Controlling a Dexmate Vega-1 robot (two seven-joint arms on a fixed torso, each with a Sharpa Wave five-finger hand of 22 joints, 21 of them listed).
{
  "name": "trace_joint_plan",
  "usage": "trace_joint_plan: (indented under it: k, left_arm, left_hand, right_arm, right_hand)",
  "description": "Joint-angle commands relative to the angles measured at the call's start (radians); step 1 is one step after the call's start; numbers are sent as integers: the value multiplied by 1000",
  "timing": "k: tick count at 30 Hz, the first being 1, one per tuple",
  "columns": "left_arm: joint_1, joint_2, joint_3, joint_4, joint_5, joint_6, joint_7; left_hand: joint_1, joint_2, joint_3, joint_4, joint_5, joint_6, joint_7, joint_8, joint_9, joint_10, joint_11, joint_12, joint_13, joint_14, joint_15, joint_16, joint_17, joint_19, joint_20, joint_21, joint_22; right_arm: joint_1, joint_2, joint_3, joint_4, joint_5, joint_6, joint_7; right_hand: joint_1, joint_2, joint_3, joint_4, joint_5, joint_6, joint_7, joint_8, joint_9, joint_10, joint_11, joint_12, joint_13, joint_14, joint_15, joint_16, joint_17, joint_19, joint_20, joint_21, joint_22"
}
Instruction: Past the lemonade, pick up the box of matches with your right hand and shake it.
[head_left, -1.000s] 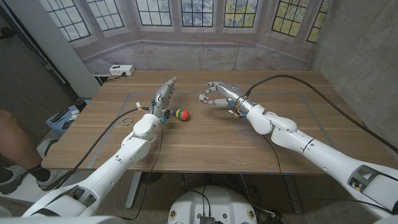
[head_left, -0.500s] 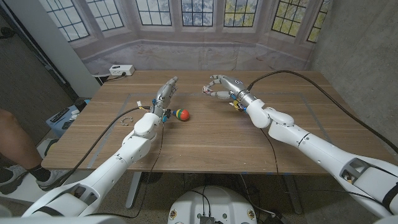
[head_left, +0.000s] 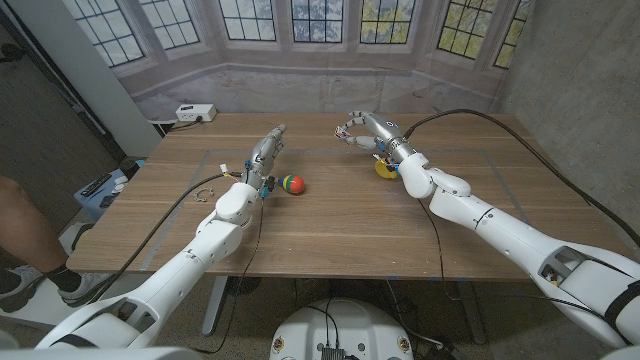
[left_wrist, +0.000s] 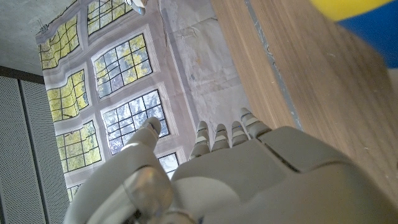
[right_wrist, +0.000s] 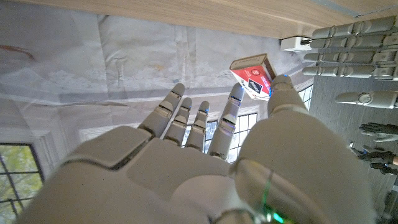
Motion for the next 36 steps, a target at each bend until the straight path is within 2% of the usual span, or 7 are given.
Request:
trace_joint_plan:
  k: [1,9,21,29,36]
  left_arm:
    - [8,5,-2,-10,-1,0,0]
    - [13,8,-1,-20,0,4,0]
    - [27,18,-6,-45,6,6,12]
    - [45,27,-16,-66,5,9,27]
    - [45,26,-18,-59,0,6,21]
  left_hand:
    - [12,1,4,-1,4,12,-2,2,3,6,5,-3,1,4,1,0,4,-2,7,-4,1]
    - [13,1,4,-2,4,13,-1,1,4,6,5,-3,1,5,1,1,4,-3,8,-4,1]
    - [14,1,4,-2,4,15,-2,1,4,6,4,-4,1,4,1,0,4,-3,8,-4,1]
    - [14,0,4,-2,4,18,0,2,4,8,5,-3,1,4,1,0,4,-3,8,-4,1]
    - [15,0,3,-2,4,19,1,2,4,8,4,-3,1,5,1,1,4,-3,8,-4,1]
  right_arm:
    - [15,20,12,48,63,-40,-38]
    - [21,24,23,73,106,-47,-67]
    - [21,9,11,58,118,-38,-76]
    - [8,-12,-7,17,93,-27,-61]
    - [-20,-38,-16,-54,54,-36,-48]
  right_hand:
    - [-2,5,-3,-1,-1,-3,3,-3,3,10,1,1,5,9,-39,5,1,-3,2,2,6]
    - [-1,7,-4,-2,-2,-10,8,-7,3,12,2,1,5,13,-38,6,1,-2,2,3,6]
    - [0,9,-4,-3,-3,-9,6,-9,3,13,6,1,5,15,-35,6,0,-2,3,3,6]
    - [1,9,-4,-4,-4,-6,7,-10,3,13,8,0,5,13,-34,5,0,-3,3,2,6]
    - [1,10,-5,-4,-4,-5,5,-10,3,13,9,0,5,13,-34,4,0,-4,3,2,6]
